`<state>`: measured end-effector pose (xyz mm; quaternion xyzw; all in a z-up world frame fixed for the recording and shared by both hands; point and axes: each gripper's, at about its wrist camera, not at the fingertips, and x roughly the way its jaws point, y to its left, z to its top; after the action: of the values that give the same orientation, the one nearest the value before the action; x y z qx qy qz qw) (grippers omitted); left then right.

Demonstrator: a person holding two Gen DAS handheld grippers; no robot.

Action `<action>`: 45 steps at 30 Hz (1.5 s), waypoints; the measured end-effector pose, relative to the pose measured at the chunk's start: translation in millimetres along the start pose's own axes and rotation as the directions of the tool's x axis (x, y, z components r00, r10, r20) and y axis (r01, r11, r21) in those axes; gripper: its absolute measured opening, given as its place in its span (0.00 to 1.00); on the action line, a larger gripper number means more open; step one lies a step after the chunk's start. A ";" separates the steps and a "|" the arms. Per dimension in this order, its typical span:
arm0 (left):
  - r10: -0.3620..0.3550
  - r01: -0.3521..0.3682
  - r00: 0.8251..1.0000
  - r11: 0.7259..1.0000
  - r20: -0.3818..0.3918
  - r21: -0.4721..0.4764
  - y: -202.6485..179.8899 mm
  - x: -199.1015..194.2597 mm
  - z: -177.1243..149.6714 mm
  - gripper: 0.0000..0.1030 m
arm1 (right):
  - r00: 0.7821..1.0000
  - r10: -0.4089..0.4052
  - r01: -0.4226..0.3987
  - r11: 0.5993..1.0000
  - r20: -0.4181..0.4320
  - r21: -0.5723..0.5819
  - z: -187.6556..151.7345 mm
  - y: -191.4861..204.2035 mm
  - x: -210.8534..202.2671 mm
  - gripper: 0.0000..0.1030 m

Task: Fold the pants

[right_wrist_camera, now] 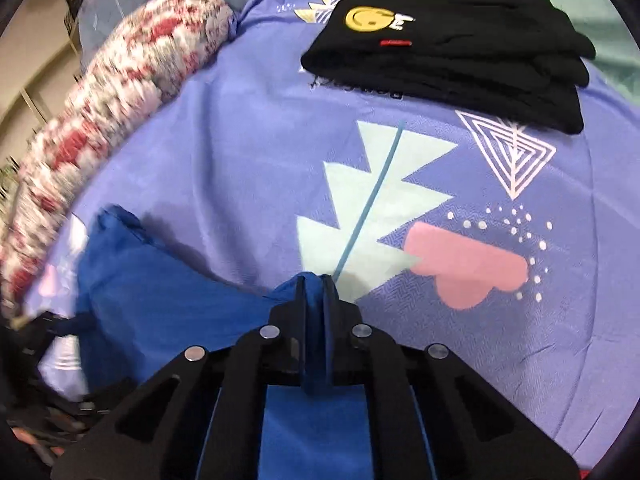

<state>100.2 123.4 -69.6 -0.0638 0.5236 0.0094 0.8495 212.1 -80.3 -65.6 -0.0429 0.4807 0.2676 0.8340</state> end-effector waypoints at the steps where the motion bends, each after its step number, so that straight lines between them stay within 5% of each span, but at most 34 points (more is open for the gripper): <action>1: 0.000 0.000 1.000 1.000 -0.004 -0.003 0.1 -0.3 0.1 0.94 | 1.000 -0.011 0.011 1.000 0.003 0.010 -3.3 -1.8 9.2 0.07; 3: -0.011 0.011 1.000 1.000 -0.004 -0.007 0.4 -5.6 -0.6 0.94 | 0.998 -0.029 0.028 1.000 0.058 0.007 -4.7 -4.0 8.4 0.16; 5: -0.015 0.015 1.000 1.000 0.004 0.004 -0.7 -14.9 1.0 0.94 | 0.991 -0.109 0.108 0.994 0.078 0.008 -5.0 -9.1 2.9 0.40; 9: -0.005 0.004 0.998 1.000 0.068 0.012 0.3 -34.3 13.7 0.94 | 0.957 -0.254 0.243 0.966 0.142 0.090 -8.0 -29.1 -31.9 0.44; 14: 0.103 -0.097 0.985 0.994 0.140 -0.052 12.9 -33.5 55.0 0.94 | 0.987 -0.032 0.003 0.984 0.157 0.180 -12.4 -43.2 -50.9 0.41; 16: 0.118 -0.106 0.982 0.991 0.147 -0.087 20.4 -28.6 70.0 0.94 | 0.985 0.109 -0.133 0.973 0.132 0.189 -8.9 -36.0 -40.5 0.25; 22: 0.154 -0.151 0.988 0.970 0.002 -0.191 49.6 23.2 85.3 0.95 | 0.959 0.283 -0.283 0.934 0.028 0.221 0.5 -14.8 8.7 0.16; 25: 0.122 -0.123 0.992 0.965 -0.021 -0.231 63.7 36.3 78.6 0.97 | 0.994 0.102 -0.106 0.980 0.032 0.168 -3.4 -21.3 11.9 0.00; 27: 0.098 -0.098 0.995 0.962 -0.014 -0.254 69.5 34.8 77.3 0.97 | 0.992 0.125 -0.129 0.975 0.037 0.180 -6.0 -28.7 7.0 0.00; 30: 0.147 -0.142 0.989 0.954 0.000 -0.263 69.1 24.1 77.9 0.97 | 0.991 -0.076 0.056 0.983 0.108 0.173 -11.0 -32.3 -27.9 0.07; 33: 0.200 -0.183 0.979 0.950 0.045 -0.252 64.2 3.1 75.8 0.97 | 0.991 0.032 -0.061 0.973 0.131 0.223 -34.4 -57.7 -66.7 0.10; 36: 0.229 -0.206 0.971 0.948 0.070 -0.243 62.0 -13.1 70.5 0.97 | 0.995 0.048 -0.069 0.962 0.085 0.264 -68.7 -84.6 -87.3 0.19; 39: 0.221 -0.189 0.972 0.939 0.083 -0.289 68.4 -25.9 62.7 0.96 | 1.000 0.015 -0.011 0.927 -0.006 0.374 -122.3 -128.2 -99.7 0.22; 41: 0.224 -0.184 0.969 0.936 0.104 -0.300 68.1 -39.0 54.4 0.96 | 0.999 -0.009 -0.008 0.895 0.037 0.446 -148.4 -155.4 -117.4 0.11; 43: 0.211 -0.171 0.970 0.946 0.120 -0.275 59.3 -48.0 49.9 0.96 | 0.977 -0.208 0.142 0.817 0.055 0.559 -173.7 -185.5 -147.9 0.14; 44: 0.199 -0.162 0.972 0.951 0.121 -0.264 55.7 -49.3 47.7 0.96 | 0.933 -0.356 0.257 0.752 0.045 0.607 -187.9 -197.7 -169.1 0.17; 45: 0.184 -0.150 0.976 0.957 0.118 -0.248 49.9 -49.3 46.3 0.96 | 0.924 -0.377 0.252 0.729 0.067 0.637 -196.1 -203.2 -181.3 0.17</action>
<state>115.0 180.9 -10.1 -0.1195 0.4614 0.1482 0.8665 86.9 -391.6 -58.6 0.1767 0.4445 -0.0472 0.8769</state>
